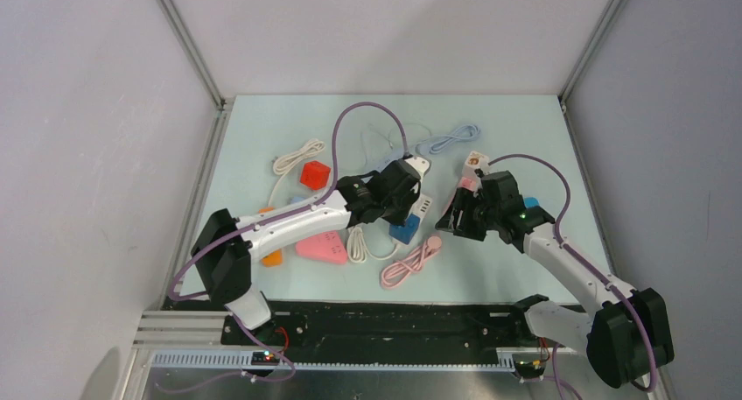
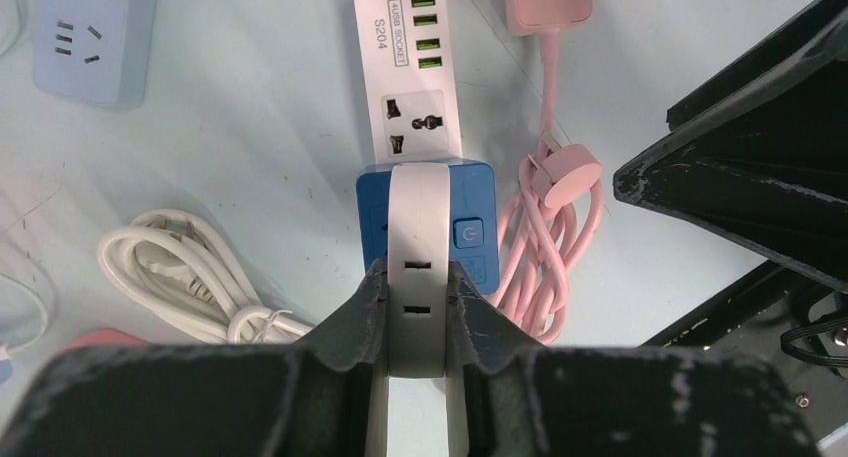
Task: Insert the plug
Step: Insert the plug into the socket.
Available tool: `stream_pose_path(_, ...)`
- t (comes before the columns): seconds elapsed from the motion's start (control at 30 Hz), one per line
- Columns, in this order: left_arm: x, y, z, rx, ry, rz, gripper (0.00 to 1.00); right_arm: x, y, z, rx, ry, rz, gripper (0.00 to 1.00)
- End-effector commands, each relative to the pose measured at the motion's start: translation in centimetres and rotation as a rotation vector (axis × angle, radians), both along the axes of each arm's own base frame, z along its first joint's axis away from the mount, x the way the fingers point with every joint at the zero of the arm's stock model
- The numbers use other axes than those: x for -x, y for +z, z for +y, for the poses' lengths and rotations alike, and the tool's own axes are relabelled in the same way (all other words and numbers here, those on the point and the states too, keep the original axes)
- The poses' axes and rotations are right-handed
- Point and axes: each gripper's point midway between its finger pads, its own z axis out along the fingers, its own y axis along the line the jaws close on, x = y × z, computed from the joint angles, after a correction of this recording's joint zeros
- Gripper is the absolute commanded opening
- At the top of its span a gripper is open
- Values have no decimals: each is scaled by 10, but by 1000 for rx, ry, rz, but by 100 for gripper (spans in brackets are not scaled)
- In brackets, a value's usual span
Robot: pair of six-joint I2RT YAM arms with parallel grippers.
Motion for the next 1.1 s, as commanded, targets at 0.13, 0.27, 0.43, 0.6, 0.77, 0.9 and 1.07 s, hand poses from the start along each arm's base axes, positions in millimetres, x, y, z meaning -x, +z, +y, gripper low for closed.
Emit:
stream_pose_path(0.13,4,-18,6,-75,34,-45,0,1,0,21,-44,45,-9,61)
stream_pose_path(0.27,5,-22,10,-96,57,-59,0,2,-2,34,-51,63,-13,61)
stream_pose_path(0.43,3,-24,18,-122,82,-84,0,-3,0,54,-88,72,-31,57)
stream_pose_path(0.6,6,-26,17,-140,45,-84,0,-6,2,72,-119,83,-54,53)
stream_pose_path(0.77,8,-22,24,-168,40,-88,0,-9,-3,76,-117,60,-46,51)
stream_pose_path(0.9,10,-19,25,-175,46,-67,0,-11,-12,73,-92,35,-26,48)
stream_pose_path(1.07,7,-13,22,-170,89,-61,0,-10,-23,67,-45,7,1,45)
